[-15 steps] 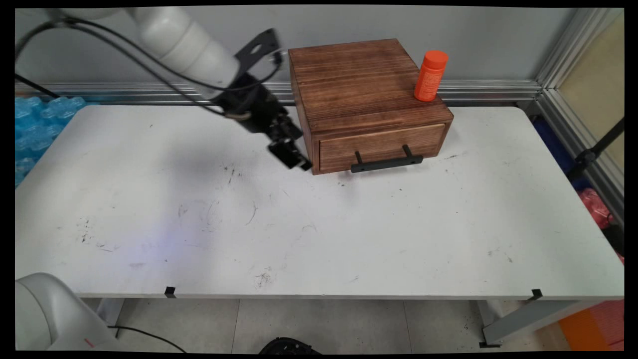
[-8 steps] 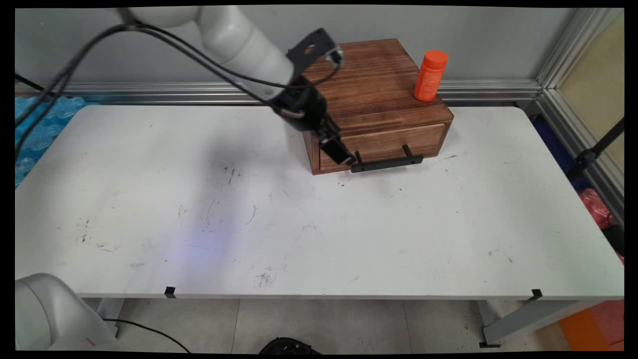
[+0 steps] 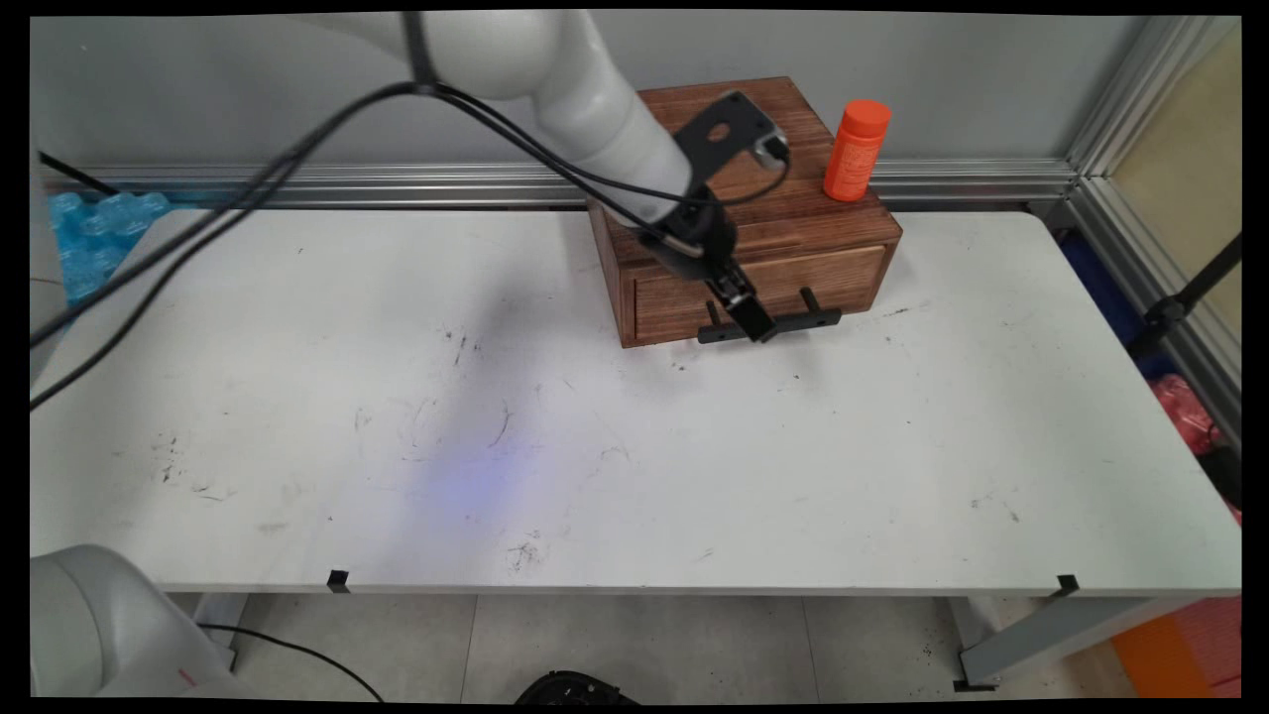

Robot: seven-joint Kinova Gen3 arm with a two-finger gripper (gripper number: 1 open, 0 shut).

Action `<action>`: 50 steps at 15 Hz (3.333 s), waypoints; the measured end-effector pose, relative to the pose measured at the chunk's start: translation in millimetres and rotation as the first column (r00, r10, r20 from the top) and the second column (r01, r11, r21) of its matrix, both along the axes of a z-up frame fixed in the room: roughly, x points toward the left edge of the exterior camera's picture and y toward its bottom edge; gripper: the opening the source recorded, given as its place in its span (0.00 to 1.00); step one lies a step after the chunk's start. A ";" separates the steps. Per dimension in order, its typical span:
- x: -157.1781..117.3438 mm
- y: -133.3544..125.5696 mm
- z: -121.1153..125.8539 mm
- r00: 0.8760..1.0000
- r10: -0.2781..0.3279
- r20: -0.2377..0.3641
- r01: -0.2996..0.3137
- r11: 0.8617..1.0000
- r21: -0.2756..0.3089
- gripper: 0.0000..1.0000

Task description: Open the drawer

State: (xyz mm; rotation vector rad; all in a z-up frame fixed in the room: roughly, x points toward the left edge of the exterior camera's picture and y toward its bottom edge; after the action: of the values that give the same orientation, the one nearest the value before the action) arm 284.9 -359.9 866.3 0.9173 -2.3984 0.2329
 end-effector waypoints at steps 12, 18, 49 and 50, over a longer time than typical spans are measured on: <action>-60.9 -35.6 -55.0 0.995 0.014 0.101 -0.018 0.999 0.045 1.00; -76.4 -43.8 -75.8 0.990 0.015 0.139 -0.024 0.997 0.067 1.00; -140.8 56.8 -85.8 0.983 -0.119 0.140 0.096 0.983 0.156 1.00; -143.4 61.2 -85.1 0.983 -0.124 0.137 0.102 0.982 0.158 1.00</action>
State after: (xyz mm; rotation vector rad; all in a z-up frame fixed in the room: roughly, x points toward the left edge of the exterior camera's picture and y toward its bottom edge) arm 141.4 -298.6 781.2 0.8521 -2.6242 0.0786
